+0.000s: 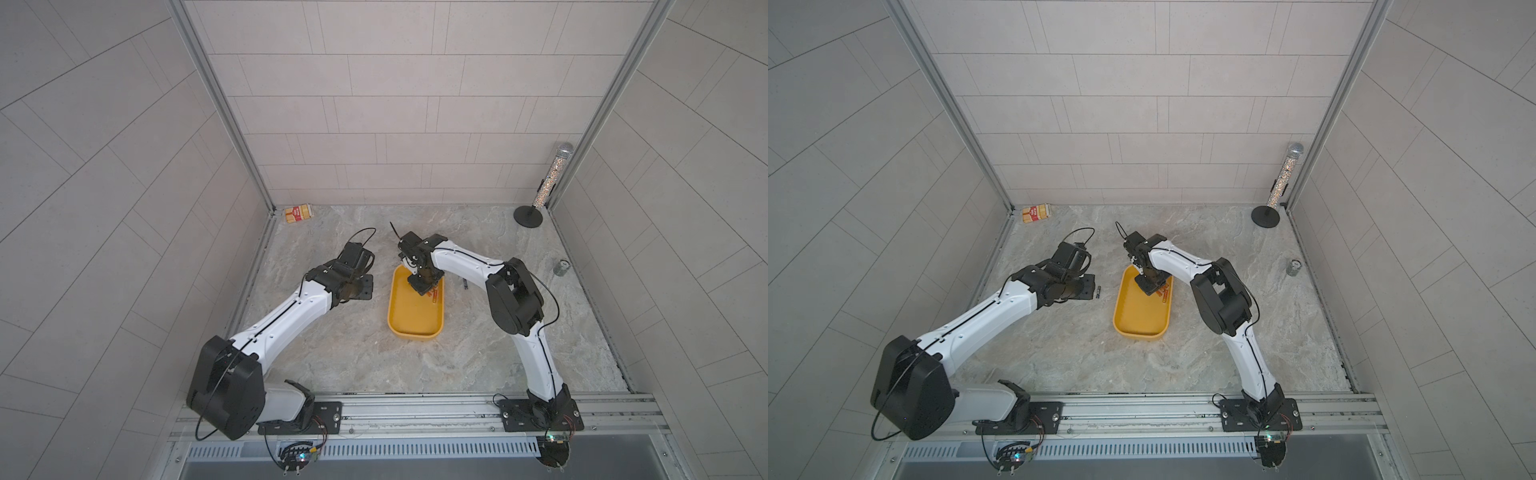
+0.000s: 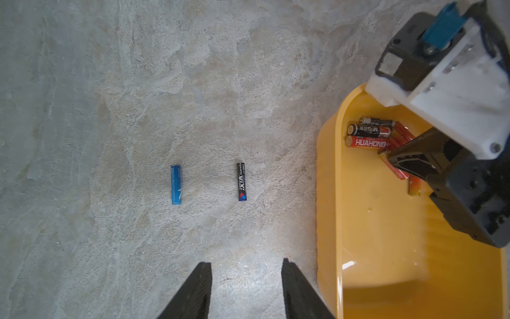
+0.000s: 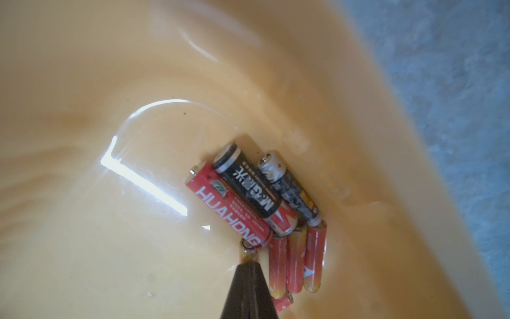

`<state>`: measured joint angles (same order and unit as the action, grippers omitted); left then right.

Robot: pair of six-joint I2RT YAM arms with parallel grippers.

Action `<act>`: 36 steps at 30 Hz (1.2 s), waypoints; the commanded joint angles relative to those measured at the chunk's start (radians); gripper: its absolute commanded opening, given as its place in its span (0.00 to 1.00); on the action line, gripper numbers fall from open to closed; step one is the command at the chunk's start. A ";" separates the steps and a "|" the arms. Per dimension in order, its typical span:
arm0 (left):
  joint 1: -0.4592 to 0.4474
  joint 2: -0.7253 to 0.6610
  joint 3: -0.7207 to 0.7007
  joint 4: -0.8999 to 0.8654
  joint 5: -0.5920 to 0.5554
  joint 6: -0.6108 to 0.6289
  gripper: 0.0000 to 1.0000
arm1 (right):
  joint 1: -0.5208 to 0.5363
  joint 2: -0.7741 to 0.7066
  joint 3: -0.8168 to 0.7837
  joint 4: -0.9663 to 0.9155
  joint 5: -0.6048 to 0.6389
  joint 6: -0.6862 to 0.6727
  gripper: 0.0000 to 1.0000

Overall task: Take the batteries out of the storage box
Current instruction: Pick up the battery from the storage box.

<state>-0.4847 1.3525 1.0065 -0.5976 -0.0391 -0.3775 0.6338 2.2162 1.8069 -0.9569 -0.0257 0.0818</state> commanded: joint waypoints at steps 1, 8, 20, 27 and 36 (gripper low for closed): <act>0.001 -0.010 0.003 -0.021 -0.020 -0.008 0.49 | 0.000 -0.008 0.013 -0.058 0.002 0.017 0.13; 0.000 -0.002 0.004 -0.019 -0.015 -0.009 0.49 | -0.005 0.018 0.007 -0.057 -0.006 0.018 0.18; 0.000 -0.005 0.000 -0.019 -0.023 -0.009 0.49 | -0.006 0.075 0.000 -0.036 -0.015 0.020 0.17; 0.000 -0.009 0.002 -0.022 -0.027 -0.009 0.49 | -0.006 0.033 0.000 -0.040 -0.011 0.027 0.03; 0.001 -0.061 0.008 -0.021 -0.061 -0.016 0.49 | -0.015 -0.117 0.026 -0.071 -0.036 0.052 0.00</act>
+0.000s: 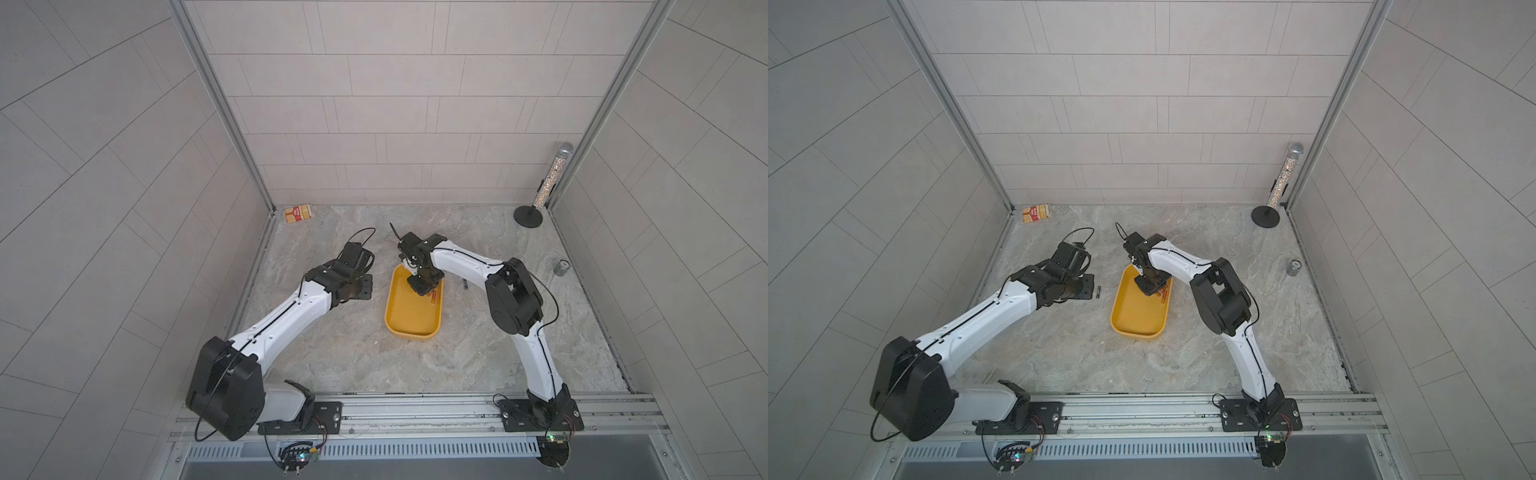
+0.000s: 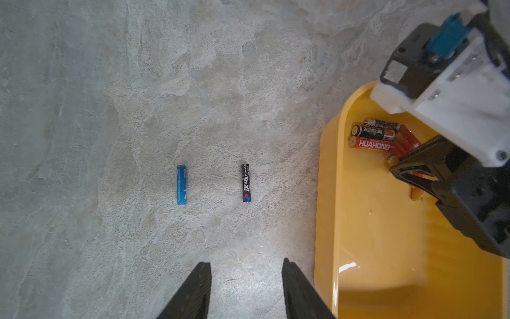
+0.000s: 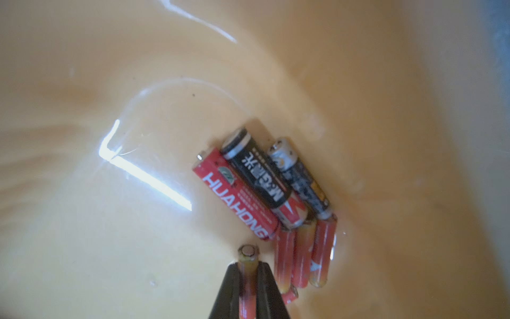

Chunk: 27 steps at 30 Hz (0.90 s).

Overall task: Take the batteries out of the storage box
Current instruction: Pick up the battery from the storage box, then place the battery at the center of the board.

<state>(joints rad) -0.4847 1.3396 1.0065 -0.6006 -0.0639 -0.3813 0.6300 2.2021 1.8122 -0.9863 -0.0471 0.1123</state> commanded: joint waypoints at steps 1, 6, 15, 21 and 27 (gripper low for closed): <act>0.001 -0.059 0.006 -0.017 -0.044 -0.012 0.49 | -0.017 -0.127 0.021 -0.038 -0.030 0.028 0.00; -0.011 -0.117 0.023 -0.015 -0.078 0.001 0.49 | -0.081 -0.265 -0.013 0.006 -0.080 0.074 0.00; -0.281 0.035 0.242 -0.095 -0.209 0.116 0.50 | -0.386 -0.357 -0.194 0.081 0.037 0.137 0.00; -0.395 0.226 0.350 -0.093 -0.179 0.121 0.50 | -0.484 -0.303 -0.296 0.109 0.137 0.130 0.00; -0.407 0.300 0.354 -0.055 -0.172 0.068 0.50 | -0.487 -0.241 -0.335 0.150 0.163 0.148 0.00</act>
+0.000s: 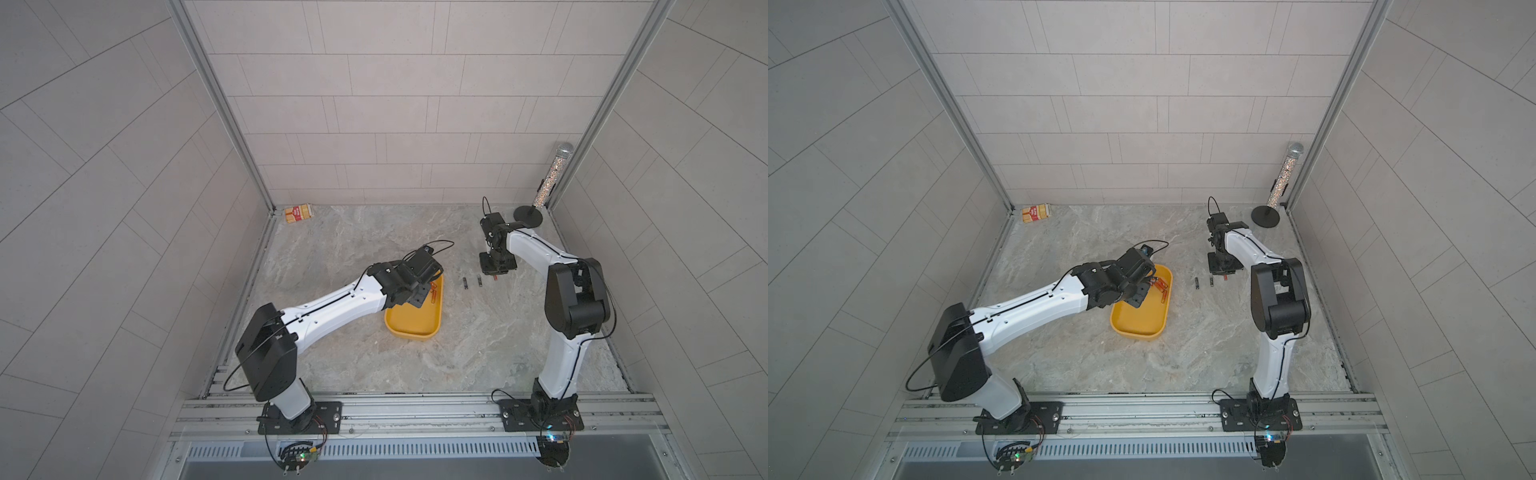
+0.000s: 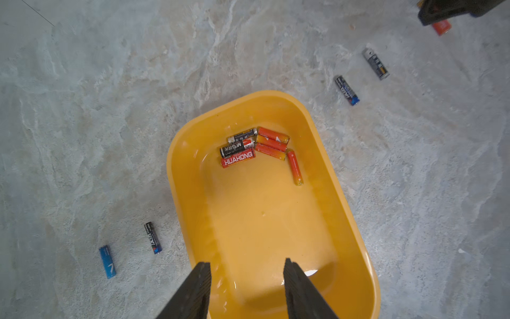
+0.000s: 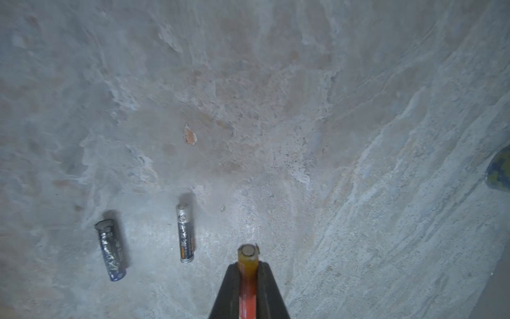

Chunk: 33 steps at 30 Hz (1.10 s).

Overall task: Take the batteries out of the storage box
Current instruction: Place the battery at the center of the board.

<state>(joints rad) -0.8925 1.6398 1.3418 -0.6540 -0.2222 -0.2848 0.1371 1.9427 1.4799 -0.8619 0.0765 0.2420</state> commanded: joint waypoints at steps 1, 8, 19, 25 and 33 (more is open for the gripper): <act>0.003 0.006 0.019 -0.003 -0.019 -0.033 0.50 | 0.005 0.032 -0.007 0.035 0.048 0.021 0.00; 0.011 0.003 -0.002 -0.019 -0.043 -0.047 0.50 | 0.004 0.099 -0.012 0.073 0.084 0.017 0.00; 0.034 -0.018 -0.035 -0.022 -0.040 -0.063 0.50 | 0.005 0.105 -0.050 0.098 0.062 0.031 0.02; 0.039 -0.017 -0.025 -0.025 -0.037 -0.069 0.51 | 0.005 0.101 -0.047 0.090 0.060 0.035 0.26; 0.049 -0.015 0.025 -0.071 -0.051 -0.111 0.51 | 0.004 0.012 -0.005 0.012 0.039 0.041 0.36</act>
<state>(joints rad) -0.8520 1.6455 1.3231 -0.6785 -0.2531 -0.3664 0.1383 2.0285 1.4548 -0.7887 0.1280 0.2707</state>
